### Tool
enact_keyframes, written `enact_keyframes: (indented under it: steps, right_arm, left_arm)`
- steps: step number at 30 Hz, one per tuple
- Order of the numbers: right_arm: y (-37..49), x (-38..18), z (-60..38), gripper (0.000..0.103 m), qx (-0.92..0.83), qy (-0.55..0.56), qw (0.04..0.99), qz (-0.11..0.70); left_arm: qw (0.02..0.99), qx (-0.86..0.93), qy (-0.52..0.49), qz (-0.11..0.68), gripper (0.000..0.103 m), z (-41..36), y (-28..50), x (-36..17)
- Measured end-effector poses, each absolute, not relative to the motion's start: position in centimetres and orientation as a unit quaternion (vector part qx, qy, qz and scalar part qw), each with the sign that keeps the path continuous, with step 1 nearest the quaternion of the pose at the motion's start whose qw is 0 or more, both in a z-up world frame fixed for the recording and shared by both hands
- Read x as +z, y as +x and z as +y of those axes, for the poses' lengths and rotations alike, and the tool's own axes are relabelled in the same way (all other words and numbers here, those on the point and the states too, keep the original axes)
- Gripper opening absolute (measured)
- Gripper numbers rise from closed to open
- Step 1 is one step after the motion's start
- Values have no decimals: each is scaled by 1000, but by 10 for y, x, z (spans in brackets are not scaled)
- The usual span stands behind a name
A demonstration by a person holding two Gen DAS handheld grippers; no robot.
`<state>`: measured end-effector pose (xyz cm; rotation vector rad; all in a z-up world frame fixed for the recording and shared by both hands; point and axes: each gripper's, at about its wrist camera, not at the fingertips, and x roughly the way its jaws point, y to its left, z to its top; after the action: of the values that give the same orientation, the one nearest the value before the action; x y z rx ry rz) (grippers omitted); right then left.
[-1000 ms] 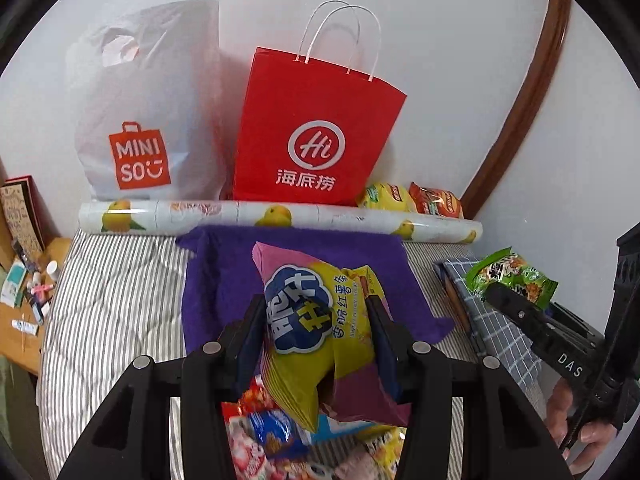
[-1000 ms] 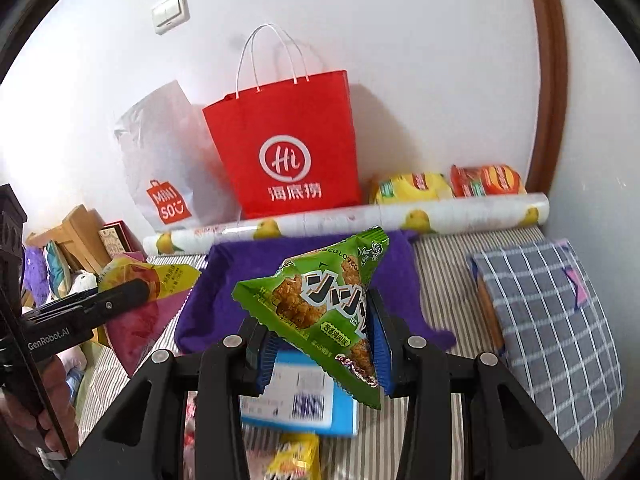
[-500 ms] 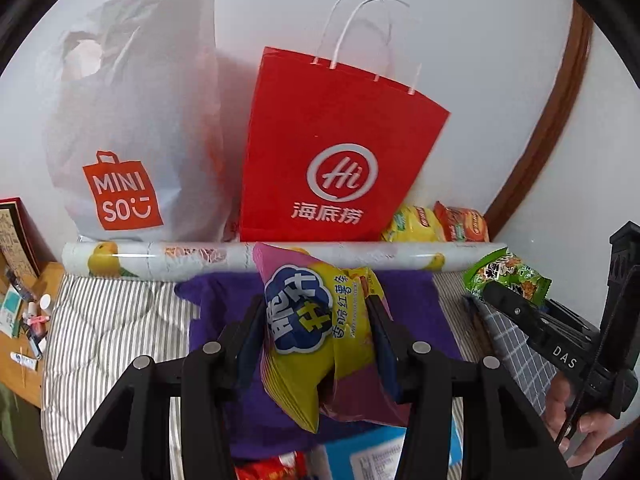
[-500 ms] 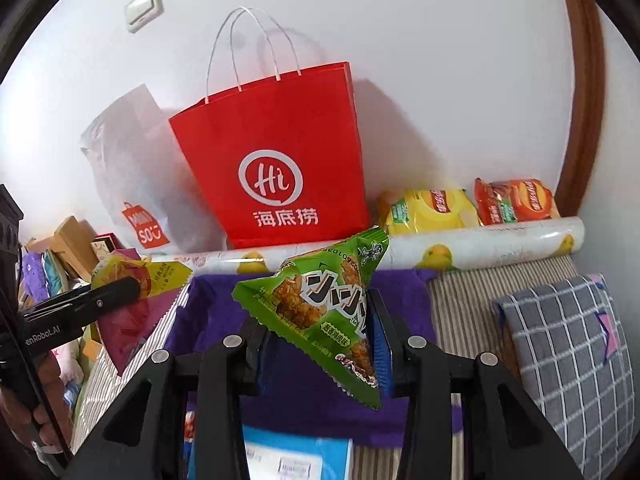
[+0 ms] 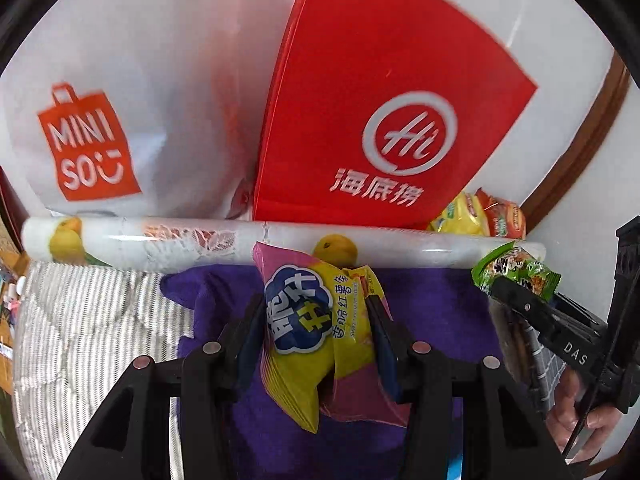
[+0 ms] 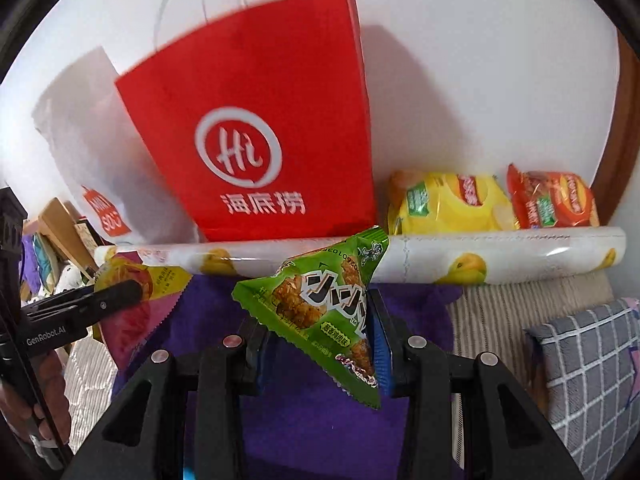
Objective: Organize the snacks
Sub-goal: 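Carry both packets over the purple towel and open both tools to drop them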
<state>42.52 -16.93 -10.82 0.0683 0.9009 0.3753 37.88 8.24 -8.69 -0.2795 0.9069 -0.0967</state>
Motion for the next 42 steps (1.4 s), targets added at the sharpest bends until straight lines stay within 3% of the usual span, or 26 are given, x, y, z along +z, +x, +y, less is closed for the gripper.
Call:
enact_keyframes:
  steps: [29, 31, 36, 42]
  right_arm:
    - [454, -192, -158, 41, 170, -20, 833, 526]
    - [457, -188, -149, 46, 169, -27, 833, 527]
    - [455, -177, -142, 73, 174, -30, 841, 512]
    - [448, -158, -135, 78, 183, -35, 851, 490]
  left_arm:
    - [857, -33, -126, 498, 47, 72, 412, -146]
    - [858, -31, -122, 498, 48, 71, 412, -146]
    - [857, -34, -117, 501, 49, 67, 413, -146]
    - [853, -50, -115, 506, 62, 62, 414, -140]
